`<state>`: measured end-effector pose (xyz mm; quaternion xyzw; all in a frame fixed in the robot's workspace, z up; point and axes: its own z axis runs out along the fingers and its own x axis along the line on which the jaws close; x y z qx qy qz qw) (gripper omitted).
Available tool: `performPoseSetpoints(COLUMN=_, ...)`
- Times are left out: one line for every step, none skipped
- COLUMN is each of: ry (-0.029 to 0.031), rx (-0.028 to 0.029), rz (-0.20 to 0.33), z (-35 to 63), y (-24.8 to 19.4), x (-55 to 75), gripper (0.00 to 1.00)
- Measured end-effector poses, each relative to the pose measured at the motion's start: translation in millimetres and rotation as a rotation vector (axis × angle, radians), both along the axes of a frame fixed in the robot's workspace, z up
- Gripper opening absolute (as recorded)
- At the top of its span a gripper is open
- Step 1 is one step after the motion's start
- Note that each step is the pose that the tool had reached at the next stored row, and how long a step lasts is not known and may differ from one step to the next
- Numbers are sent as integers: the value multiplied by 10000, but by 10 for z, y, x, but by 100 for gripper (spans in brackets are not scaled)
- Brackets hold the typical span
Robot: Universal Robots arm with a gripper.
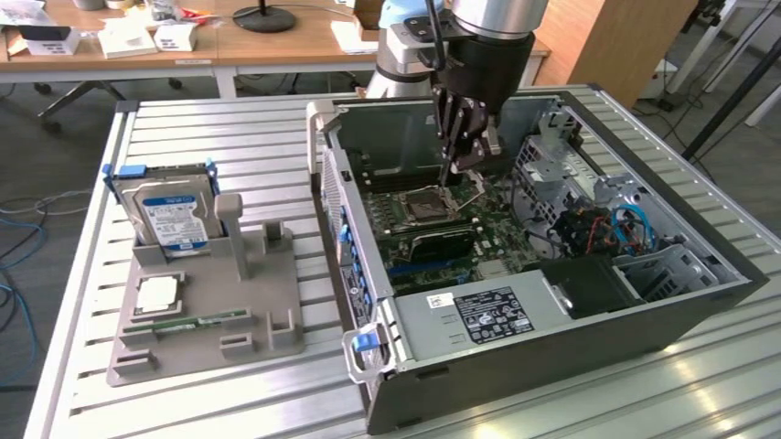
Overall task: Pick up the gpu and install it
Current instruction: 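Press down on the gpu until it lock into place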
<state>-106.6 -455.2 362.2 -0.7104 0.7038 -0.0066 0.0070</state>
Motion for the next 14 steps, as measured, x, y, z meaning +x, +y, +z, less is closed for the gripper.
performPoseSetpoints(ry=0, rx=0, rz=1, z=0, y=0, x=0, gripper=10)
performPoseSetpoints(ry=0, rx=0, rz=0, z=0, y=0, x=0, gripper=10)
performPoseSetpoints(ry=0, rx=-1, rz=1, z=-2, y=0, x=0, gripper=10)
performPoseSetpoints(ry=0, rx=1, rz=0, z=-11, y=0, x=0, gripper=10)
performPoseSetpoints(ry=0, rx=-1, rz=0, z=-27, y=0, x=0, gripper=10)
performPoseSetpoints(ry=1, rx=-1, rz=1, z=-45, y=0, x=0, gripper=10)
performPoseSetpoints(ry=0, rx=0, rz=0, z=-63, y=0, x=0, gripper=10)
performPoseSetpoints(ry=-1, rx=0, rz=1, z=-82, y=0, x=0, gripper=10)
performPoseSetpoints(ry=0, rx=0, rz=0, z=-102, y=0, x=0, gripper=10)
performPoseSetpoints(ry=0, rx=0, rz=1, z=-120, y=0, x=0, gripper=10)
performPoseSetpoints(ry=0, rx=0, rz=0, z=-138, y=0, x=0, gripper=10)
performPoseSetpoints(ry=0, rx=0, rz=0, z=-156, y=0, x=0, gripper=10)
performPoseSetpoints(ry=0, rx=0, rz=0, z=-173, y=0, x=0, gripper=10)
performPoseSetpoints(ry=0, rx=0, rz=0, z=-191, y=0, x=0, gripper=10)
